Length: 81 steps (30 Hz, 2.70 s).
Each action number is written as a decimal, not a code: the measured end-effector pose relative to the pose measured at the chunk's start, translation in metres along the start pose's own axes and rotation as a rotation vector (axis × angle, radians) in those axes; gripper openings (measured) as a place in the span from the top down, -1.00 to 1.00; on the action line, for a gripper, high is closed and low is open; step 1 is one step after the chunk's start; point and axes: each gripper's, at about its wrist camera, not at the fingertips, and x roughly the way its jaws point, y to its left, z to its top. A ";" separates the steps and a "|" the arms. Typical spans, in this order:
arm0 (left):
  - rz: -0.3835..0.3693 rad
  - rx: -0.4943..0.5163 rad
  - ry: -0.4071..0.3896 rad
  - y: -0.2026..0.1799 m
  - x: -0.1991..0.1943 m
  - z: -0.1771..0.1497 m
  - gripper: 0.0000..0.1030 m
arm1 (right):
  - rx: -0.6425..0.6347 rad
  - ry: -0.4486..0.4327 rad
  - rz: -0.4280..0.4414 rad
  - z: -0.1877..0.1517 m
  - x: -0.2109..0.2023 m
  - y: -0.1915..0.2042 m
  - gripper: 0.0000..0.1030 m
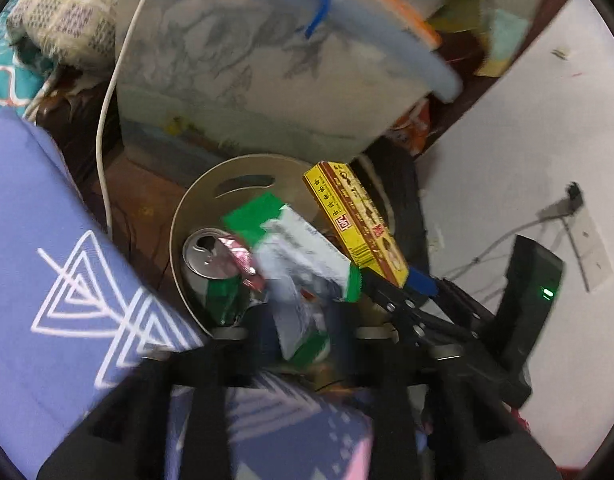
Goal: Collect trash
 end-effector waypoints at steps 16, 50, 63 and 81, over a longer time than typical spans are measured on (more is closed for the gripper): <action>0.136 -0.026 -0.191 0.015 -0.116 -0.083 -0.37 | 0.093 -0.140 0.018 -0.065 -0.086 0.045 -0.51; 0.773 -0.115 -0.460 0.028 -0.287 -0.281 -0.83 | 0.082 -0.167 0.127 -0.175 -0.191 0.202 -0.93; 0.768 -0.101 -0.464 0.026 -0.291 -0.288 -0.83 | 0.095 -0.181 0.124 -0.176 -0.200 0.204 -0.93; 0.748 -0.122 -0.430 0.031 -0.286 -0.289 -0.83 | 0.118 -0.187 0.118 -0.178 -0.198 0.201 -0.93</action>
